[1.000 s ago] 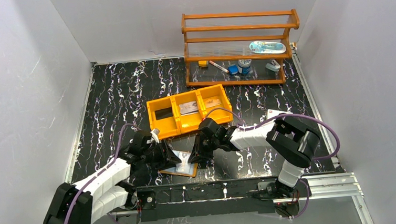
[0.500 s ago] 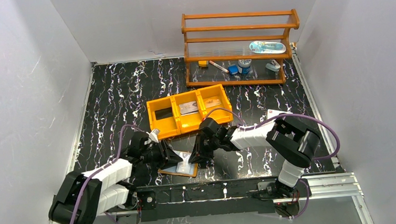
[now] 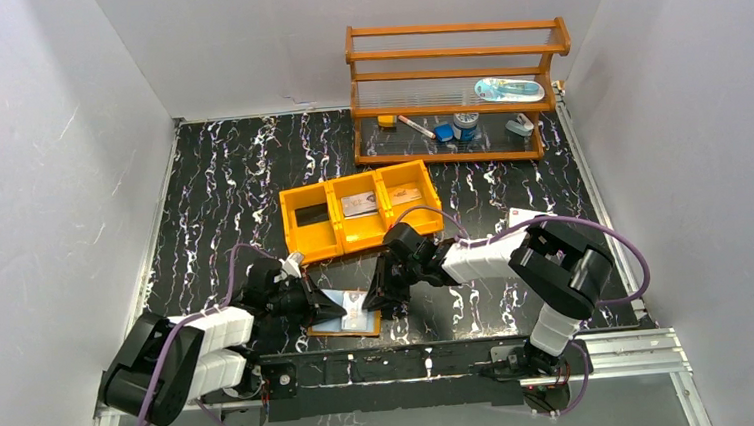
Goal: Take the credit cards out of the card holder
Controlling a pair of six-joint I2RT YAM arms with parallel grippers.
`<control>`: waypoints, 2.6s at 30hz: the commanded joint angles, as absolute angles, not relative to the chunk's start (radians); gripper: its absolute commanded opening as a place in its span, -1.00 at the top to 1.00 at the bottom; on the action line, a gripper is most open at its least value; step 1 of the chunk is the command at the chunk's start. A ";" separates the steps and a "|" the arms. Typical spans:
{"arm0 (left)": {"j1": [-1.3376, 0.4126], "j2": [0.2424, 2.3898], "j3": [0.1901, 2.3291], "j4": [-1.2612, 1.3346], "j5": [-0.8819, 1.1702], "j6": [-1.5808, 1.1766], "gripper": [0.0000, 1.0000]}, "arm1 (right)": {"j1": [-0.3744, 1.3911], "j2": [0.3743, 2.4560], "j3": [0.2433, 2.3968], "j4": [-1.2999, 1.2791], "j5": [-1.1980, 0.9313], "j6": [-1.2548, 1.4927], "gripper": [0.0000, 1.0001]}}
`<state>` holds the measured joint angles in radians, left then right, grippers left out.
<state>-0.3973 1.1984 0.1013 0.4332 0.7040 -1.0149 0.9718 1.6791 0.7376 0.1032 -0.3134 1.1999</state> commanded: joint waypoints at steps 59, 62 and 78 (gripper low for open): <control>-0.414 0.935 0.336 -0.141 0.542 -0.795 1.00 | 1.006 1.700 0.839 0.131 -0.370 1.062 0.27; -0.414 0.948 0.330 -0.120 0.567 -0.798 1.00 | 1.006 1.764 0.834 0.108 -0.385 1.063 0.26; -0.417 1.099 0.301 0.035 0.693 -0.819 0.58 | 1.005 1.804 0.781 0.085 -0.352 1.109 0.37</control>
